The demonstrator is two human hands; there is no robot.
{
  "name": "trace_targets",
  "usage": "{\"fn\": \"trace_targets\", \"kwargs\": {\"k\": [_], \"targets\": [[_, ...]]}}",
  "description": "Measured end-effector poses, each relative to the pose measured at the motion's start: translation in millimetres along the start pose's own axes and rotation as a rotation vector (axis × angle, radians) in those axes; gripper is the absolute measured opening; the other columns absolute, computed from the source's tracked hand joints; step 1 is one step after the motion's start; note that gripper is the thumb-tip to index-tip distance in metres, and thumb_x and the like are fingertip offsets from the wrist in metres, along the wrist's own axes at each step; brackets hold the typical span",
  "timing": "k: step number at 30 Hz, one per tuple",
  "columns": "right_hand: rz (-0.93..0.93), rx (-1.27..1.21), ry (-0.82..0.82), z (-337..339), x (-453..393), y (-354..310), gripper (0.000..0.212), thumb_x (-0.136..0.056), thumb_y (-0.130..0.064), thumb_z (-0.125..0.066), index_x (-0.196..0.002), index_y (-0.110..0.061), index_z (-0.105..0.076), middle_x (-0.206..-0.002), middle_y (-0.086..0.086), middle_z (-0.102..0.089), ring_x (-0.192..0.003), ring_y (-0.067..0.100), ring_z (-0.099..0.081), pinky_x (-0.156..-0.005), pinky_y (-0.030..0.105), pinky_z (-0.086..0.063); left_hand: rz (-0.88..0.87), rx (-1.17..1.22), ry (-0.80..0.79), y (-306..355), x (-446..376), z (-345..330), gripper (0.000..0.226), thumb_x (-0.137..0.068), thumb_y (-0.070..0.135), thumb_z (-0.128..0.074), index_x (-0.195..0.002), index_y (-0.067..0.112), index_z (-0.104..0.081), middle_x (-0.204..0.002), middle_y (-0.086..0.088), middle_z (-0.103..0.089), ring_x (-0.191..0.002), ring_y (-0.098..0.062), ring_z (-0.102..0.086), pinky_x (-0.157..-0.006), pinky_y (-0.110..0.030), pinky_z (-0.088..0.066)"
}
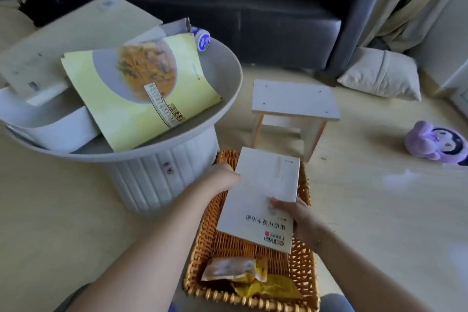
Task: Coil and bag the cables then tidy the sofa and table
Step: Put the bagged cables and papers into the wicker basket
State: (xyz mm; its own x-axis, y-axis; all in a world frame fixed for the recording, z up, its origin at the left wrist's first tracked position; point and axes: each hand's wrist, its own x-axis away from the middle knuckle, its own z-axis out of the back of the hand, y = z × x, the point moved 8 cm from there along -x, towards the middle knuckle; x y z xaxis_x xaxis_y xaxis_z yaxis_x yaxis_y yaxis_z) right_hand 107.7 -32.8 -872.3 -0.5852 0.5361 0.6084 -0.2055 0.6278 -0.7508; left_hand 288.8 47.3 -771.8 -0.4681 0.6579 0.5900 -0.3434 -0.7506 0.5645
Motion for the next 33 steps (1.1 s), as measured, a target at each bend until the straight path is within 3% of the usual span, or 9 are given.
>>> {"fn": "trace_targets", "kwargs": {"k": [7, 12, 18, 21, 23, 25, 28, 31, 33], "targets": [[-0.290, 0.103, 0.107, 10, -89, 90, 0.046, -0.082, -0.005, -0.073, -0.125, -0.003, -0.056, -0.105, 0.021, -0.071, -0.091, 0.038, -0.070, -0.072, 0.050, -0.059, -0.155, -0.022, 0.238, 22, 6, 41, 0.009, -0.093, 0.025, -0.048, -0.087, 0.025, -0.055, -0.089, 0.003, -0.052, -0.080, -0.015, -0.051, -0.063, -0.025, -0.037], [-0.272, 0.036, 0.259, 7, -129, 99, 0.045, -0.081, -0.001, -0.074, -0.119, -0.007, -0.051, -0.115, 0.021, -0.065, -0.097, 0.040, -0.066, -0.078, 0.053, -0.055, -0.182, 0.045, 0.354, 24, 17, 70, 0.014, -0.093, 0.024, -0.052, -0.091, 0.032, -0.062, -0.090, 0.012, -0.066, -0.088, -0.007, -0.063, -0.078, -0.026, -0.049], [-0.027, 0.759, 0.543, -2, -110, 33, 0.066, -0.083, -0.026, -0.070, -0.138, -0.007, -0.040, -0.141, 0.015, -0.033, -0.127, 0.034, -0.038, -0.103, 0.045, -0.041, -0.386, 0.057, 0.197, 44, 42, 78, 0.015, -0.095, 0.028, -0.056, -0.100, 0.038, -0.065, -0.098, 0.017, -0.068, -0.094, -0.001, -0.065, -0.091, -0.030, -0.050], [0.223, 0.658, 0.427, -39, -83, -32, 0.052, -0.090, -0.014, -0.059, -0.140, -0.013, -0.043, -0.142, 0.010, -0.037, -0.119, 0.026, -0.048, -0.088, 0.032, -0.047, -0.526, 0.142, 0.177, 66, 73, 103, 0.017, -0.095, 0.022, -0.057, -0.099, 0.035, -0.066, -0.096, 0.013, -0.073, -0.086, -0.002, -0.069, -0.084, -0.028, -0.053], [0.429, 0.547, 0.372, -60, -56, -86, 0.044, -0.091, -0.007, -0.054, -0.133, -0.017, -0.050, -0.134, 0.006, -0.045, -0.097, 0.013, -0.055, -0.071, 0.021, -0.047, -0.627, 0.239, 0.298, 78, 94, 134, 0.017, -0.092, 0.014, -0.061, -0.094, 0.029, -0.069, -0.093, 0.008, -0.074, -0.084, -0.010, -0.070, -0.078, -0.019, -0.051], [0.637, 0.525, 0.341, -87, -21, -142, 0.036, -0.090, -0.007, -0.051, -0.122, -0.023, -0.055, -0.127, 0.003, -0.051, -0.094, 0.008, -0.052, -0.072, 0.019, -0.043, -0.703, 0.224, 0.607, 72, 120, 184, 0.015, -0.085, 0.015, -0.064, -0.090, 0.028, -0.070, -0.095, 0.006, -0.074, -0.090, -0.014, -0.068, -0.082, -0.019, -0.049], [0.810, 0.457, 0.258, -134, 32, -205, 0.029, -0.090, -0.008, -0.051, -0.114, -0.022, -0.060, -0.118, -0.003, -0.058, -0.104, 0.009, -0.055, -0.079, 0.020, -0.044, -0.473, -0.240, 1.100, 45, 146, 251, 0.030, -0.080, 0.021, -0.065, -0.110, 0.023, -0.068, -0.118, -0.003, -0.064, -0.113, -0.030, -0.055, -0.094, -0.037, -0.040], [0.801, 0.432, 0.123, -182, 62, -235, 0.023, -0.090, -0.005, -0.054, -0.104, -0.019, -0.066, -0.100, -0.006, -0.063, -0.092, 0.005, -0.058, -0.076, 0.019, -0.045, -0.086, -0.318, 1.037, 4, 139, 286, 0.058, -0.084, 0.035, -0.070, -0.134, 0.015, -0.049, -0.137, -0.014, -0.048, -0.128, -0.036, -0.038, -0.100, -0.046, -0.034], [0.734, 0.448, 0.029, -209, 67, -238, 0.022, -0.089, -0.002, -0.054, -0.095, -0.019, -0.068, -0.094, -0.004, -0.063, -0.087, 0.009, -0.058, -0.081, 0.023, -0.049, -0.037, -0.237, 0.940, -9, 128, 291, 0.067, -0.083, 0.040, -0.072, -0.136, 0.009, -0.045, -0.137, -0.017, -0.046, -0.129, -0.037, -0.038, -0.098, -0.046, -0.038]]}}
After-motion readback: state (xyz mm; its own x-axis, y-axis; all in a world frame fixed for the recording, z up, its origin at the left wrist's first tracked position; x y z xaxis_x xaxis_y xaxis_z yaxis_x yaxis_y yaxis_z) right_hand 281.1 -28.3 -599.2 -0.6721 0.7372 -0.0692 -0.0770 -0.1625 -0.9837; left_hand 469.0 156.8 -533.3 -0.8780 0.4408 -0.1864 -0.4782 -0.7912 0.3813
